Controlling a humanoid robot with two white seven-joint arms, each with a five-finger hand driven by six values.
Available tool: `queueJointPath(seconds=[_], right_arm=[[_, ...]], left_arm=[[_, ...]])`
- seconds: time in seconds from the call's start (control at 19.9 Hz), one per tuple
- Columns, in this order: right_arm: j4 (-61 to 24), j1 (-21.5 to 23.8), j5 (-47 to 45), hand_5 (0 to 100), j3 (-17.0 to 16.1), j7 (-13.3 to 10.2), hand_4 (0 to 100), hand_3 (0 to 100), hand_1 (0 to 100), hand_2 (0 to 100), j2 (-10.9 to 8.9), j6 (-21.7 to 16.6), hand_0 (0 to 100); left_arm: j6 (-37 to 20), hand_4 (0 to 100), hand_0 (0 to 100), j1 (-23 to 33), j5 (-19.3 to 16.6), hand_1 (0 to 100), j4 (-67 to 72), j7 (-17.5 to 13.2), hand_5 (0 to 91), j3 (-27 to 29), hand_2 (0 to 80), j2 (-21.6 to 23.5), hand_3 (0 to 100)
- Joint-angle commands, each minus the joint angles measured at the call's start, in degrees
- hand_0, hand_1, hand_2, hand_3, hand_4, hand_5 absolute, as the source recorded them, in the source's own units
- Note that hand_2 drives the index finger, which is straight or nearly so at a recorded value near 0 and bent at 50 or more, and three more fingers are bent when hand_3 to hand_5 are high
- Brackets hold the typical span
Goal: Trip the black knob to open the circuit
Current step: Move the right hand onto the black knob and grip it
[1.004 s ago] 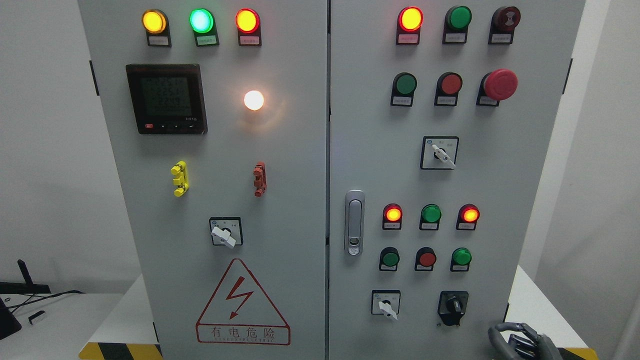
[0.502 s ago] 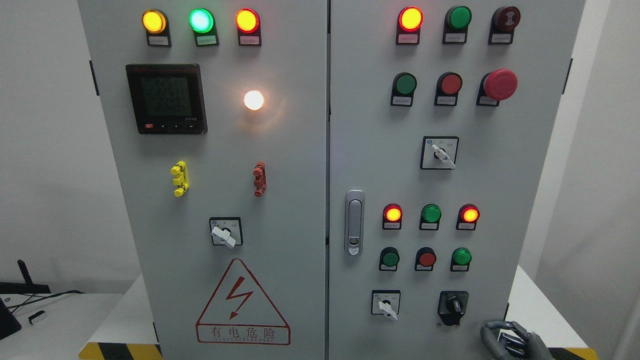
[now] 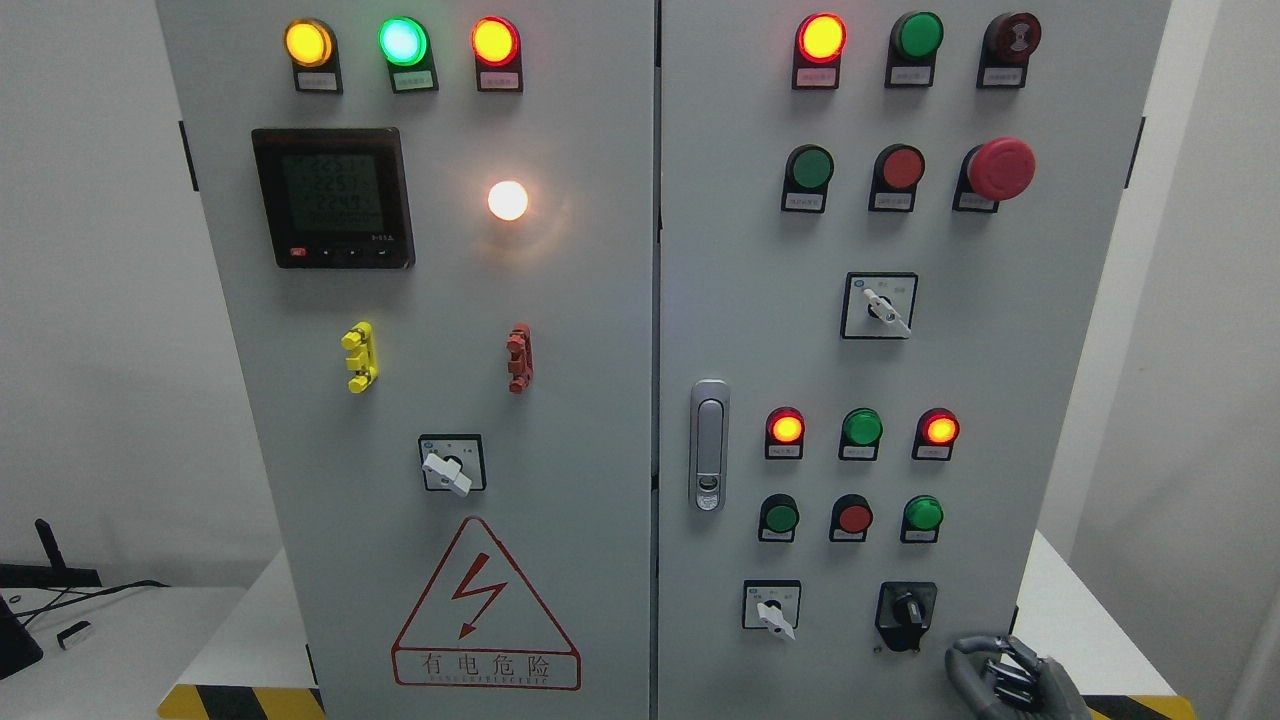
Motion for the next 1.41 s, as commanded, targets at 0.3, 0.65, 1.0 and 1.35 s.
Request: queueJointPath(seconds=[0.3, 0.65, 1.0, 1.35], right_arm=[[-3.30, 0.26, 0.05, 89, 1.06, -0.48, 98, 100, 83, 50, 0.46, 0.26, 48], [-2.95, -0.01, 1.01, 89, 2.20, -0.83, 98, 100, 82, 49, 0.46, 0.35, 48], [-2.95, -0.18, 1.01, 89, 3.35, -1.45, 98, 100, 82, 49, 0.55, 0.35, 48], [-2.95, -0.62, 1.01, 89, 3.35, -1.45, 98, 100, 82, 49, 0.55, 0.35, 49]], left_arm=[[-0.05, 0, 12, 0.00, -1.76, 39, 0.00, -0.03, 0.0, 0.00, 0.0, 0.02, 0], [-0.05, 0, 12, 0.00, -1.76, 39, 0.00, -0.03, 0.0, 0.00, 0.0, -0.07, 0], [-0.05, 0, 12, 0.00, -1.76, 39, 0.00, -0.03, 0.0, 0.00, 0.0, -0.07, 0], [-0.05, 0, 12, 0.00, -1.76, 39, 0.00, -0.03, 0.0, 0.00, 0.0, 0.02, 0]])
